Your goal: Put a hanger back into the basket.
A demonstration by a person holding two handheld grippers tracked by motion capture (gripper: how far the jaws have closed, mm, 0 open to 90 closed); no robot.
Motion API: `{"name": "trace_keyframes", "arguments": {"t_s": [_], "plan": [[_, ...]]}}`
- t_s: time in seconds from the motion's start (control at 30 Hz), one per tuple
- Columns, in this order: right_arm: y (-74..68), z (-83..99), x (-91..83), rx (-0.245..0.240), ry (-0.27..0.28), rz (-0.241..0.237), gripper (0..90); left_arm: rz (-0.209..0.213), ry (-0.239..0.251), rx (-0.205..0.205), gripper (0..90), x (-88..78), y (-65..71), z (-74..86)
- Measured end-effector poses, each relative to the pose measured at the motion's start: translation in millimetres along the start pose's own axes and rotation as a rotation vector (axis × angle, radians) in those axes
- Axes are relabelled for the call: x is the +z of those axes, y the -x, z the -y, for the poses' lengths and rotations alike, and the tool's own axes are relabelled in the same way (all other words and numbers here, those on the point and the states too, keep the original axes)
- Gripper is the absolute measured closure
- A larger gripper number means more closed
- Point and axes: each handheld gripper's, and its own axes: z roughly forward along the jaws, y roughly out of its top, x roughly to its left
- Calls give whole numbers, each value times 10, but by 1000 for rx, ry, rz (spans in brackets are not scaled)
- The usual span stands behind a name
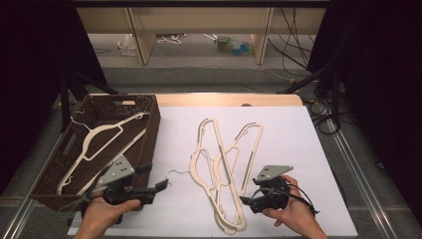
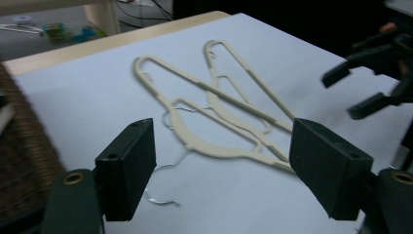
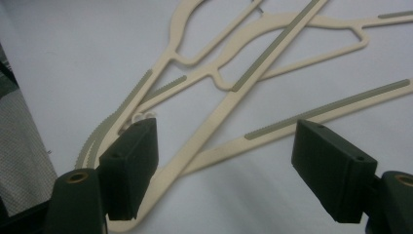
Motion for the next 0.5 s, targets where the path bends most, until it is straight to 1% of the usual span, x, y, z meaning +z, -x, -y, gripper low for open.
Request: {"name": "trace_keyframes", "arguments": {"t_s": [0.03, 0.07, 0.1, 0.13, 0.17, 0.2, 0.23, 0.3, 0.33, 0.37, 0.4, 0.43, 0.47, 0.5], "plan": [[2, -13, 42, -4, -1, 8, 265, 5, -5, 14, 225, 39, 47, 19], [2, -13, 42, -4, -1, 8, 265, 5, -5, 14, 221, 39, 47, 19], [1, -48, 114, -1, -16, 7, 272, 16, -10, 24, 221, 100, 120, 63], [-5, -69, 144, 10, -21, 6, 272, 24, -11, 20, 220, 124, 152, 86], [-3, -85, 193, -5, -6, 15, 272, 29, -19, 27, 220, 141, 168, 107], [-3, -110, 213, -8, -21, 7, 275, 31, -22, 29, 219, 155, 181, 130], [-14, -132, 237, 4, -25, 7, 277, 31, -22, 29, 220, 169, 190, 152], [-30, -157, 300, -12, -22, 18, 287, 34, -24, 50, 219, 188, 180, 188], [-30, -157, 300, -12, -22, 18, 287, 34, -24, 50, 219, 188, 180, 188], [-37, -182, 331, -14, -53, 18, 295, 34, -22, 24, 219, 206, 178, 231], [-45, -191, 349, -5, -65, 17, 299, 34, -22, 24, 219, 206, 178, 231], [-39, -201, 375, -11, -63, 19, 312, 35, -23, 23, 219, 221, 176, 271], [-39, -201, 375, -11, -63, 19, 312, 35, -23, 23, 219, 221, 176, 271], [-32, -219, 412, -2, -76, 24, 319, 46, -37, 27, 219, 237, 180, 305]]}}
